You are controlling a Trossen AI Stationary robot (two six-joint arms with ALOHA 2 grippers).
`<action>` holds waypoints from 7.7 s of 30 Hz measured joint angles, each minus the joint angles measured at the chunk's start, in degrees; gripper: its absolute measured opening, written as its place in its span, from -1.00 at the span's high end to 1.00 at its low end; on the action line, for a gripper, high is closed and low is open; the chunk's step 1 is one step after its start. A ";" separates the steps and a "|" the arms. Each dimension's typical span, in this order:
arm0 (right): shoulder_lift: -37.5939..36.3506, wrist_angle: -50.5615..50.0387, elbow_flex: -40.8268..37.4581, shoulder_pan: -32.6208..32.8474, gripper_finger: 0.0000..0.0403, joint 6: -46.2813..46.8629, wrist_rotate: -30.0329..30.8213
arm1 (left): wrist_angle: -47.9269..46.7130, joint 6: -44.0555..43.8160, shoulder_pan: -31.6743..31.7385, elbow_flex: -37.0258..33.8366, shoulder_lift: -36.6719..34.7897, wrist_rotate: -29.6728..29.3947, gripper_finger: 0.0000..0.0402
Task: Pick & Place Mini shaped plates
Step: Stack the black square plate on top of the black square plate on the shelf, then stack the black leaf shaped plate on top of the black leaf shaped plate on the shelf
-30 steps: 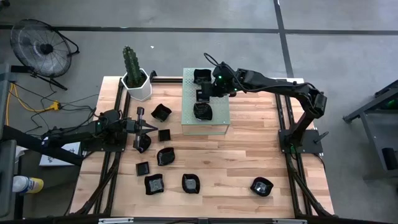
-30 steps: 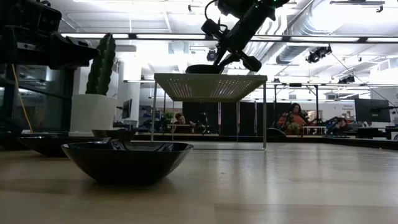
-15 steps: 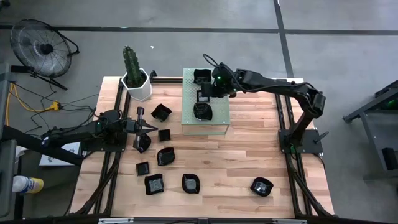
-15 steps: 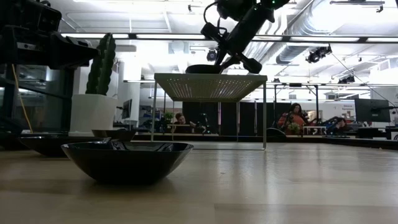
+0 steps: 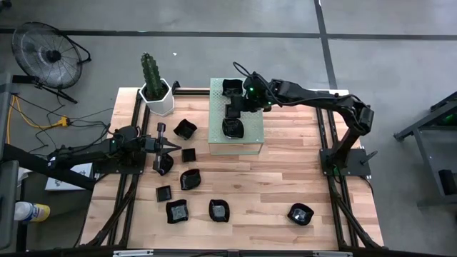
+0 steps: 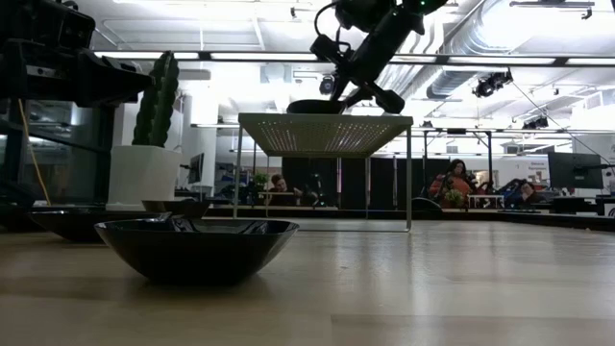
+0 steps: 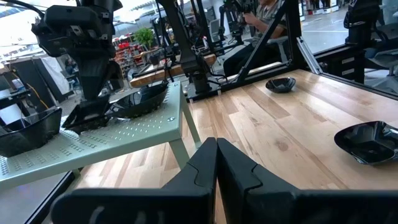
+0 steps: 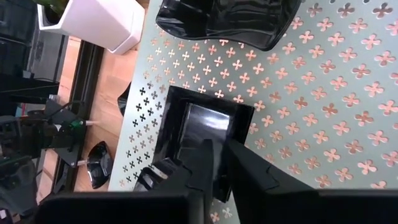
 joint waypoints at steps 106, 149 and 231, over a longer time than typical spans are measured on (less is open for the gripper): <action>-4.00 -3.80 -24.10 80.50 0.64 22.18 3.90 | 0.00 0.01 0.00 0.01 -0.01 0.00 0.99; 15.63 -26.38 -3.58 81.41 0.21 17.75 11.90 | 0.00 0.01 0.00 -0.01 0.01 -0.02 0.99; 14.64 -28.55 -6.49 75.82 0.99 10.15 12.55 | 0.00 0.00 0.02 0.00 0.01 0.00 0.99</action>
